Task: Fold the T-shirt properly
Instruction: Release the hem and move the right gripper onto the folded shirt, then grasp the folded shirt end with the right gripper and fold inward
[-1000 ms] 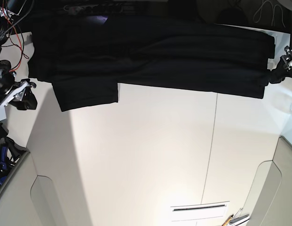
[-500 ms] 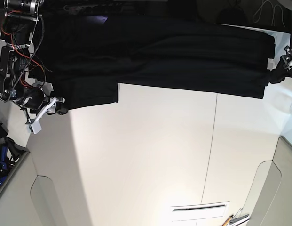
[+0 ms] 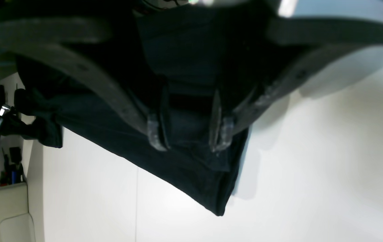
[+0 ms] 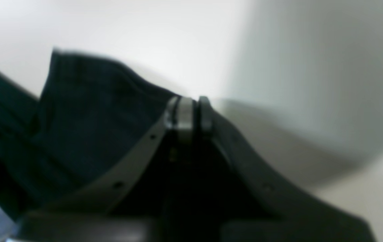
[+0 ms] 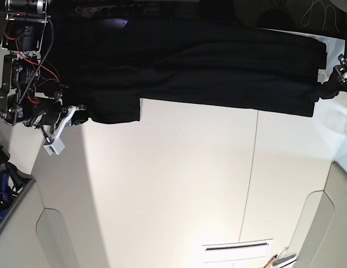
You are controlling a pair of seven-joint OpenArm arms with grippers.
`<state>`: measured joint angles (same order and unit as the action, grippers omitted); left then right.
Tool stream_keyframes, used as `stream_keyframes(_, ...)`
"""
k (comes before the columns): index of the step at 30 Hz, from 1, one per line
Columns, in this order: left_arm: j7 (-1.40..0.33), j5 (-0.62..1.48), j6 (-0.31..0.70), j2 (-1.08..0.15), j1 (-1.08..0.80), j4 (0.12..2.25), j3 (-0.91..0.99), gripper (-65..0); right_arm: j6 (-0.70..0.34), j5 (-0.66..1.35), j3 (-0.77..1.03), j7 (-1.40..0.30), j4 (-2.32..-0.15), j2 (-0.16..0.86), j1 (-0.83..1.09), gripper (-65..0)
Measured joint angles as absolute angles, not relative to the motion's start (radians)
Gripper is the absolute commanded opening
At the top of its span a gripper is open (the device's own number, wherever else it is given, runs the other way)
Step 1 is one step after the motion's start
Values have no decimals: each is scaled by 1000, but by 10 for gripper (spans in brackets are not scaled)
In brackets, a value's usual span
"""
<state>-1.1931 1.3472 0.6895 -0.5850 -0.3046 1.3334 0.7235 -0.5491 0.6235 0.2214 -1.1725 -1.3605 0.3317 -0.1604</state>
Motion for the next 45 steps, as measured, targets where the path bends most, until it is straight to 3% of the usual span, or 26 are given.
stream_keyframes(5, -1189, 1345, 690, -585, -304, 1333, 723, -422, -547, 629, 227, -1168, -1648, 325, -85, -650)
stream_keyframes(13, -1185, 1344, 690, -585, -305, 1333, 725, -422, -548, 633, 227, -1179, -2035, 199, 186, -650)
stream_keyframes(21, -1182, 1345, 690, -585, -305, 1333, 725, -422, -550, 667, 229, -1181, -2241, 158, 457, -650)
stream_keyframes(27, -1182, 1345, 690, -585, -304, 1333, 725, -422, -553, 673, 229, -1183, -2261, 158, 545, -650)
stream_keyframes(28, -1182, 1345, 690, -585, -304, 1333, 725, -422, -553, 673, 229, -1183, -2261, 158, 549, -630)
stream_keyframes(30, -1182, 1345, 689, -585, -305, 1333, 725, -422, -553, 669, 229, -1184, -2261, 158, 562, -411)
stream_keyframes(31, -1182, 1345, 690, -585, -305, 1333, 725, -422, -554, 674, 229, -1186, -2261, 158, 569, -347)
stream_keyframes(32, -1182, 1345, 690, -585, -304, 1333, 725, -422, -553, 682, 229, -1186, -2261, 158, 574, -326)
stream_keyframes(40, -1173, 1345, 690, -585, -305, 1333, 725, -422, -562, 709, 229, -1169, -2335, 158, 568, -327)
stream_keyframes(44, -1164, 1345, 690, -585, -304, 1333, 725, -417, -554, 525, 229, -1105, -2334, 158, 518, -327)
stream_keyframes(45, -1163, 1345, 690, -585, -304, 1333, 725, -385, -543, 465, 229, -1073, -2325, 158, 505, -327)
